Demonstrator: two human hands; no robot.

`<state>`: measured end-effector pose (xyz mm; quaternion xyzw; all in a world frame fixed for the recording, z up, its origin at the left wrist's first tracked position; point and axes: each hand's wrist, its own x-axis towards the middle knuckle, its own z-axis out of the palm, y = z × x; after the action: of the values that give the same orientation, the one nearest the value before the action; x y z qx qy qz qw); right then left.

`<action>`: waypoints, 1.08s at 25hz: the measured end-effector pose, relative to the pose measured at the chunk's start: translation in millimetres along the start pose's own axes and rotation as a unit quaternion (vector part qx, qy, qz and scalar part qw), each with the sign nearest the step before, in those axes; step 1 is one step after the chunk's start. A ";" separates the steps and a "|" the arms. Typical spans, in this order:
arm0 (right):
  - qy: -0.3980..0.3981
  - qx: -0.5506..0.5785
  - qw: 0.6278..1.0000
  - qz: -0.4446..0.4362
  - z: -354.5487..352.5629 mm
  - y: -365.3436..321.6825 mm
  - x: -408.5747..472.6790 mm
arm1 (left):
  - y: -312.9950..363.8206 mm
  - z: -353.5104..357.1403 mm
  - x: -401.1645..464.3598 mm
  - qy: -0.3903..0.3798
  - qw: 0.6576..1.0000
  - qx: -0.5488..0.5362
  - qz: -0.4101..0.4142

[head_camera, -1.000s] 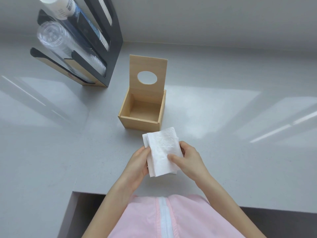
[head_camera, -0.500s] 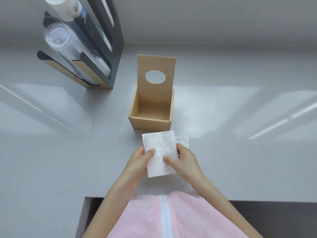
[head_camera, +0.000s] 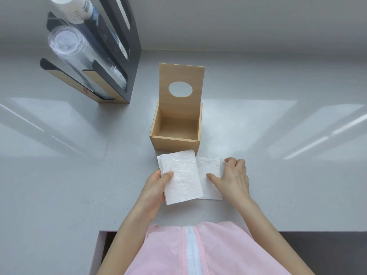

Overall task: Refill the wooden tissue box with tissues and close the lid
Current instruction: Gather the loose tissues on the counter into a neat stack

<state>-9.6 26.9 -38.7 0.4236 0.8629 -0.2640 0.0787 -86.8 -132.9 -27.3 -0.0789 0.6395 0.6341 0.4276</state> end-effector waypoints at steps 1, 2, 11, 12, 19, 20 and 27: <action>-0.005 -0.010 1.000 -0.005 0.0 0.5 1.9 | -1.0 0.0 -0.6 0.003 1.000 -0.008 -0.001; -0.011 -0.011 1.000 -0.008 -0.2 1.2 3.5 | -1.8 0.0 -1.0 0.004 1.000 -0.012 -0.001; -0.016 0.126 0.992 -0.024 -6.6 4.0 0.5 | -3.7 -2.1 -3.1 0.016 0.999 -0.033 0.009; -0.023 0.187 0.982 -0.009 -12.9 5.6 0.4 | -4.4 -2.4 -3.5 0.016 0.999 -0.035 0.010; -0.158 0.481 0.858 -0.086 -63.9 -7.0 -16.1 | -5.4 -1.6 -2.4 0.001 0.999 -0.045 0.006; -0.204 0.548 0.804 -0.106 -70.9 -12.9 -18.9 | -5.7 -1.6 -2.1 -0.003 0.999 -0.045 0.003; -0.195 0.393 0.895 -0.074 -26.3 -35.7 -25.1 | -4.9 0.8 -5.3 -0.039 0.999 -0.024 0.025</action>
<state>-19.1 5.4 6.5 0.2948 0.6848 -0.6643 0.0528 -80.0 -135.5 -27.3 -0.0484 0.6085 0.6623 0.4344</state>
